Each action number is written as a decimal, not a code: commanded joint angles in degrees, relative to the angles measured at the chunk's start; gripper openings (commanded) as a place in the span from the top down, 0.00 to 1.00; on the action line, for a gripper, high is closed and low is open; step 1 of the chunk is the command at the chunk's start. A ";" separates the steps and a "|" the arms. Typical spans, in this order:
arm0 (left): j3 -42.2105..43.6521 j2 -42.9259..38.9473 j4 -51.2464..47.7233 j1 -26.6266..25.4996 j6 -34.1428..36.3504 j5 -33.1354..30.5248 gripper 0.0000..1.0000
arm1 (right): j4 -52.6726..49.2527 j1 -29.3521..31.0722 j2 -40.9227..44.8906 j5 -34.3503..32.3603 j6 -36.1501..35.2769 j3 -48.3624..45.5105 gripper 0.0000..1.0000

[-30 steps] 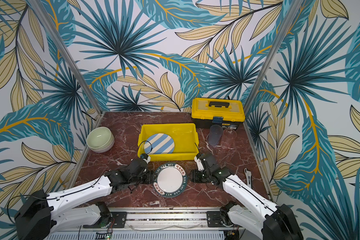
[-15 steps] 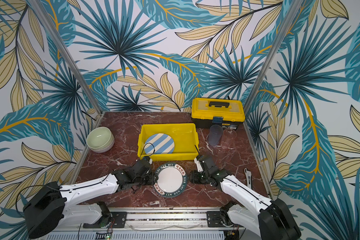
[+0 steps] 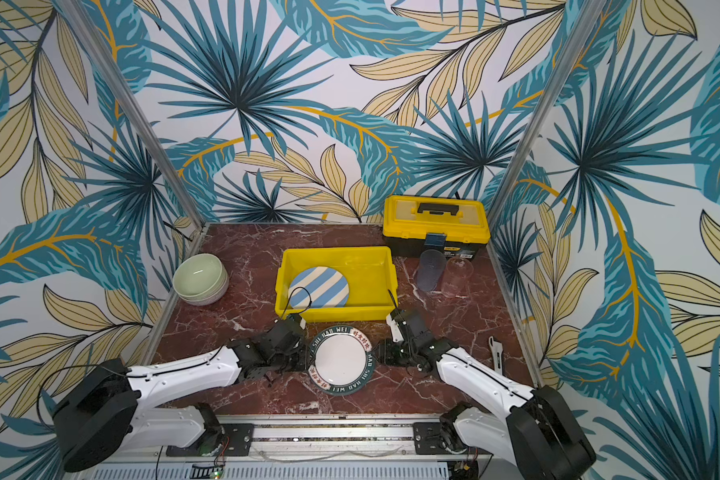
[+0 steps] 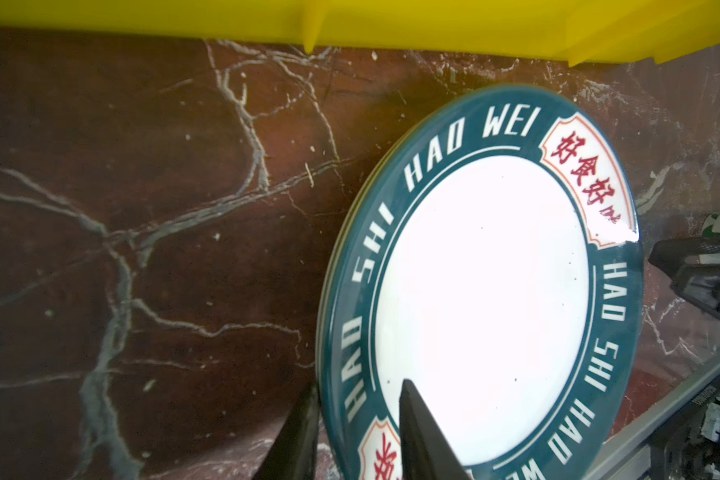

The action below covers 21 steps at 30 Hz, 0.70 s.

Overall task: Place the mixed dishes into the plastic bin
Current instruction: 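Pinch opposite rims of the green-rimmed plate with both grippers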

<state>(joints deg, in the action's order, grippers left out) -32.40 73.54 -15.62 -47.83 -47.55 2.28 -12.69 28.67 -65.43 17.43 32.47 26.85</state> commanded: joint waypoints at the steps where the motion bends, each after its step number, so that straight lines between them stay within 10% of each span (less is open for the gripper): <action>1: -1.19 -0.28 1.26 -0.24 0.42 1.44 0.68 | 3.14 0.38 -1.09 0.97 0.82 -1.45 0.52; 21: -3.88 2.64 1.21 -0.77 2.70 3.51 0.84 | 4.42 0.34 -2.23 1.30 1.00 -1.19 0.57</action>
<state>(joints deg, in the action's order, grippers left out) -34.35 75.48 -15.66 -48.29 -45.89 4.75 -7.94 28.80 -68.71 18.41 33.06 26.02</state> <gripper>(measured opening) 0.162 0.429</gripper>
